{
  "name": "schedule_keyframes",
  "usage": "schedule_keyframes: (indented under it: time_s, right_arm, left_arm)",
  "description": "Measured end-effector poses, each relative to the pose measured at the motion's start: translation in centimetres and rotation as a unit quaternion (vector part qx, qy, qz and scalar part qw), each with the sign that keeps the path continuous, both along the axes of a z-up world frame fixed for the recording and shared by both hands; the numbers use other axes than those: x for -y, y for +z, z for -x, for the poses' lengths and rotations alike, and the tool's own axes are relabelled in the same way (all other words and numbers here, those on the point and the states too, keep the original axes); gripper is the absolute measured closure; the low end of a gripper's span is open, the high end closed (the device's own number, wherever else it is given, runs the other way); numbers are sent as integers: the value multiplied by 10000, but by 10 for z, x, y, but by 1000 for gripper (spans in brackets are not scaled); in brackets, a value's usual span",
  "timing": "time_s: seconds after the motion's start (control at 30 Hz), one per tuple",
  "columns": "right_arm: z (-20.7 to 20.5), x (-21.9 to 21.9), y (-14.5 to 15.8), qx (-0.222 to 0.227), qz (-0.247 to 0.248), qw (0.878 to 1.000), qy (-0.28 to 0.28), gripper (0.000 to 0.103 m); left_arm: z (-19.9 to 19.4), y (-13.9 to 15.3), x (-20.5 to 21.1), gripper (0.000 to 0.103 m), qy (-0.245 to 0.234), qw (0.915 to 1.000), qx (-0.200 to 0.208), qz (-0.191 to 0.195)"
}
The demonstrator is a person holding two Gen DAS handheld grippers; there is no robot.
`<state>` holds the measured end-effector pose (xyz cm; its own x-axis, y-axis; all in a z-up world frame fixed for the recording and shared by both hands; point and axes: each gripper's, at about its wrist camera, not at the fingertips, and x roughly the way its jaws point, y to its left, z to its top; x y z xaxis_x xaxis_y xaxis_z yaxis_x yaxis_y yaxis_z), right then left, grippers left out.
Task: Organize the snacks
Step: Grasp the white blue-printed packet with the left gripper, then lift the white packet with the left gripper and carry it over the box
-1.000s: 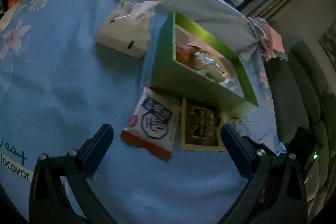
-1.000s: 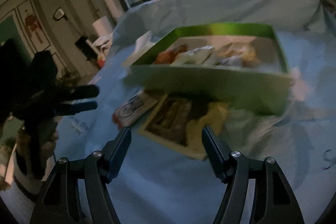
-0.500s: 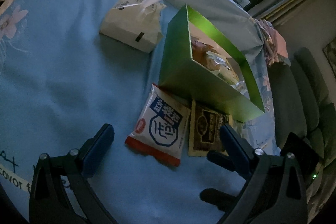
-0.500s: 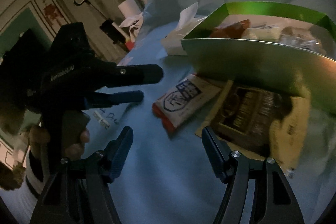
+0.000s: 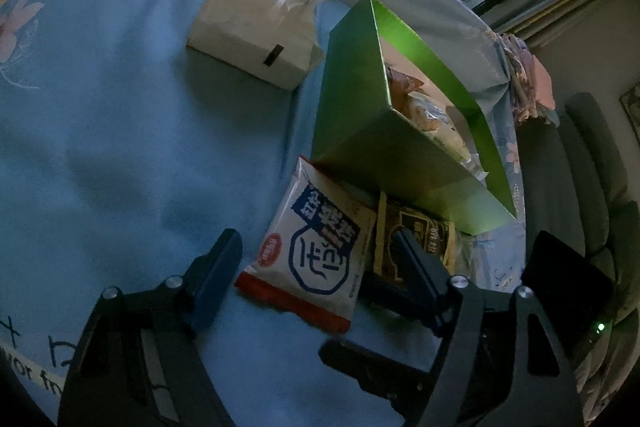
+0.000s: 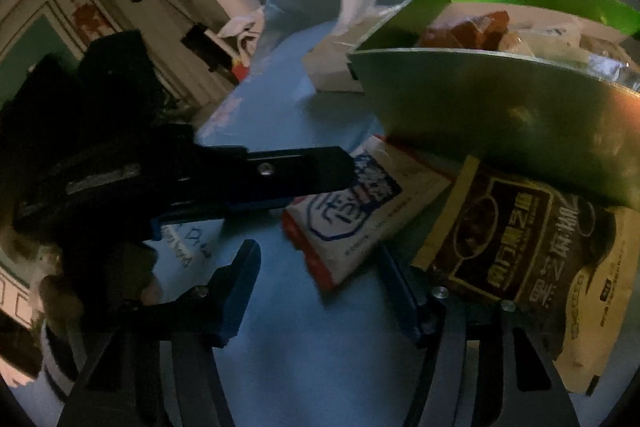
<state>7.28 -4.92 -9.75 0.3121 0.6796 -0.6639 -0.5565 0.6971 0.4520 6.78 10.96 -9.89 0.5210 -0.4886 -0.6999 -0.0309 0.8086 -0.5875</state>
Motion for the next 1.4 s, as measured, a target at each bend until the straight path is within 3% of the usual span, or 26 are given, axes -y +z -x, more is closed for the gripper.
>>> schedule_keyframes:
  time_s: [0.07,0.17,0.27,0.4,0.5,0.87,1.13,1.4]
  right_arm:
    - [-5,0,-2,-95,-59,9999,-42,43]
    - [-10,0,-4,-201,-65,9997,-101,45]
    - [-13,-3,-4,-205,-43,9997,-138,45]
    - [-13,-5,-6,-42,142,9994,-302,65]
    - [-17,2,-8,-114,92,9992,-382,74]
    - [-6,6,0,25,55,9993,-377,75]
    - [10,14,17,190,-183,9990,-364,75]
    - [19,35,41,611,-295,9961,-569,75]
  left_arm:
    - [0,-1,0,27,1,10000,-1,1]
    - [-1,-3,0,40,34,10000,-37,-55]
    - [-2,-6,-4,47,101,9999,-106,35]
    - [0,-7,-9,65,194,9996,-181,-48]
    - [0,-8,-11,77,242,9994,-248,-76]
    - [10,-1,-10,78,194,9994,-219,-170]
    - [32,23,2,78,67,9987,168,-484]
    - [30,42,20,78,-119,9975,584,-373]
